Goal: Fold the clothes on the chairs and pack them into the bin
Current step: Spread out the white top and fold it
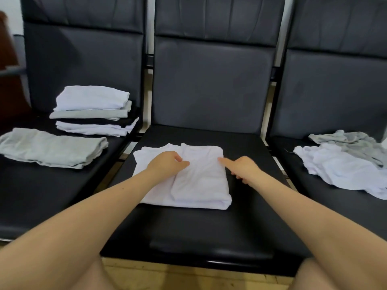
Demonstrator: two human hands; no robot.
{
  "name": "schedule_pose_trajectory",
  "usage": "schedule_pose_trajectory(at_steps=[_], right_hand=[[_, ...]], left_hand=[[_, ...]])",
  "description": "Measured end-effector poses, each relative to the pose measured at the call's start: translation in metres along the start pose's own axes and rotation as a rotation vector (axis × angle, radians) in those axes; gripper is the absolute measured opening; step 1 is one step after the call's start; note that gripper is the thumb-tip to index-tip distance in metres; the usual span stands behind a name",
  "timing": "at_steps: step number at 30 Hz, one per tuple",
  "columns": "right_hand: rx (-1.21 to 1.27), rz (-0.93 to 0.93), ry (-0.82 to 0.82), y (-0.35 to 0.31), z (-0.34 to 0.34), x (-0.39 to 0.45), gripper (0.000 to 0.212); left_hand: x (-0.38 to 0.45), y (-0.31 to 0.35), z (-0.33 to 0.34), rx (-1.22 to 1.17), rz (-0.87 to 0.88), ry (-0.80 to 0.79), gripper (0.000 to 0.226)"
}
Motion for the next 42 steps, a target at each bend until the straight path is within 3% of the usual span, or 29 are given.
schedule_pose_trajectory(at_steps=[3,6,8,11,15,19,23,25,28,30,33,35,38,42], right_hand=[[-0.085,-0.055,-0.138,-0.005,0.018,-0.005,0.052],[0.019,-0.073,-0.231,-0.018,0.029,-0.008,0.031],[0.177,-0.031,-0.181,-0.023,0.022,-0.009,0.018],[0.294,0.046,-0.063,-0.012,-0.003,-0.012,0.017],[0.38,0.182,-0.003,0.006,-0.029,-0.019,0.038],[0.317,0.231,-0.026,-0.002,-0.047,-0.026,0.039],[0.301,0.089,-0.085,-0.038,-0.04,-0.037,0.016],[0.463,0.02,-0.153,-0.062,-0.022,-0.032,0.011],[0.807,-0.121,-0.363,-0.084,0.002,-0.037,0.03],[0.747,-0.177,-0.379,-0.087,0.011,-0.033,0.03],[0.622,-0.07,-0.152,-0.073,0.01,-0.019,0.023],[0.409,0.009,-0.045,-0.055,0.008,-0.014,0.027],[0.078,0.035,-0.152,-0.036,0.018,-0.013,0.045],[-0.002,-0.043,-0.273,-0.043,0.039,-0.018,0.073]], left_hand=[[-0.002,0.0,0.001,0.042,0.04,0.027,0.038],[-0.001,0.0,0.001,0.041,0.085,0.016,0.029],[0.001,0.001,-0.003,-0.029,0.095,0.008,0.021],[0.001,0.017,0.0,-0.122,0.134,0.0,0.012],[-0.002,0.038,0.012,-0.065,0.184,-0.015,0.021],[-0.005,0.039,0.014,-0.02,0.19,0.037,0.025],[-0.001,0.019,0.002,-0.303,-0.023,0.003,0.029],[-0.002,0.006,-0.004,-0.478,-0.202,-0.067,0.041],[-0.006,-0.007,-0.012,-0.702,-0.315,-0.144,0.056],[-0.008,-0.013,-0.015,-0.73,-0.329,-0.164,0.053],[-0.006,-0.014,-0.011,-0.586,-0.303,-0.156,0.04],[-0.006,-0.01,-0.01,-0.493,-0.29,-0.116,0.028],[-0.01,-0.004,-0.01,-0.584,-0.286,-0.084,0.018],[-0.013,-0.001,-0.022,-0.683,-0.24,0.007,0.016]])
Point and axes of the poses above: each hand's wrist, its own x-axis towards the middle knuckle, its own z-axis out of the palm, y = z × x, the point moved 5 cm from there along x, towards the middle knuckle, and after that the axes turned 10 degrees about -z, right-handed, at the moved point
